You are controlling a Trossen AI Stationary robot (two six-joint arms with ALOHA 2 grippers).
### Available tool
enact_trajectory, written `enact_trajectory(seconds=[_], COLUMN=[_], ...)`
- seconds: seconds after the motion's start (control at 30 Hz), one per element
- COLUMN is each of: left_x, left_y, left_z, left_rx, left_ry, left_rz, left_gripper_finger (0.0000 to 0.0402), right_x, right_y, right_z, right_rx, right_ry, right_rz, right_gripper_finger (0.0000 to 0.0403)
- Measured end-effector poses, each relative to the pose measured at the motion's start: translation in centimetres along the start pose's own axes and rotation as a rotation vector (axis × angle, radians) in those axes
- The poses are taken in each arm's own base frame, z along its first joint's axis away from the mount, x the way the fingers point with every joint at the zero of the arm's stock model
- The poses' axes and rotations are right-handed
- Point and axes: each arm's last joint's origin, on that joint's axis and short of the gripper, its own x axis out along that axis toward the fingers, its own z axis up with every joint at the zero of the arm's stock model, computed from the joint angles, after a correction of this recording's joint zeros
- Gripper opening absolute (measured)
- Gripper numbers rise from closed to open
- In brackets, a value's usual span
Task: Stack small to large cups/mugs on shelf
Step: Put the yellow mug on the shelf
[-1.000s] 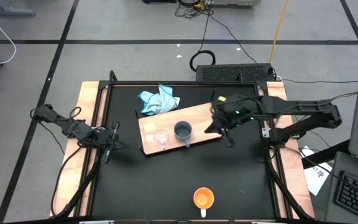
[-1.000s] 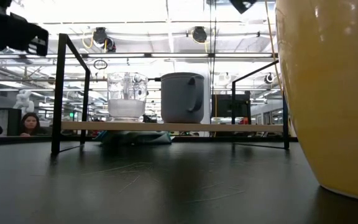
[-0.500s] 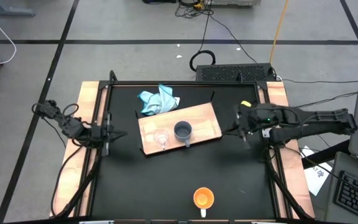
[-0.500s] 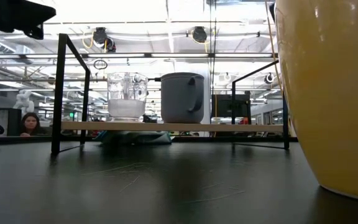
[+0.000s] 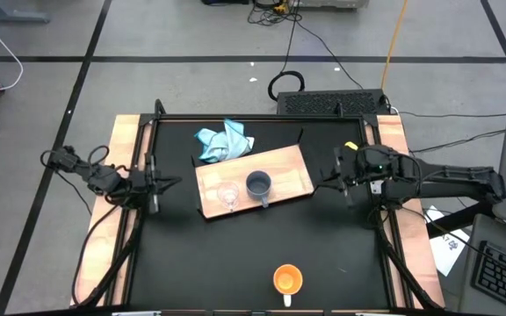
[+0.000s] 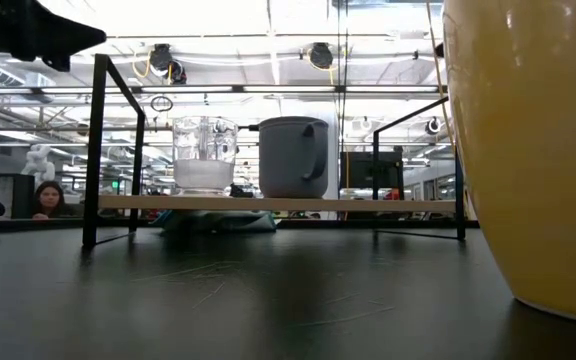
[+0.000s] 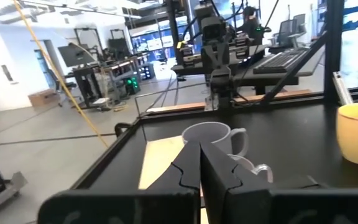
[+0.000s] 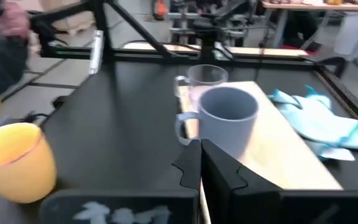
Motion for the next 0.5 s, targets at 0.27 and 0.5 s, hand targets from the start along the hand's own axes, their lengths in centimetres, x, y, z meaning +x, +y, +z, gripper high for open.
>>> enact_trajectory(seconds=[0.27, 0.5], left_x=[0.01, 0.01], left_y=[-0.17, -0.17], left_z=[-0.25, -0.25], left_rx=[-0.016, -0.014], left_ry=[0.016, 0.016], left_rz=[-0.052, -0.052], left_gripper_finger=[0.0000, 0.0001], right_x=[0.34, 0.54], right_y=[0.38, 0.93], right_z=[-0.16, 0.24], right_rx=[-0.003, -0.007], right_ry=[-0.014, -0.050], right_rz=[0.040, 0.079], right_gripper_finger=[0.0000, 0.0000])
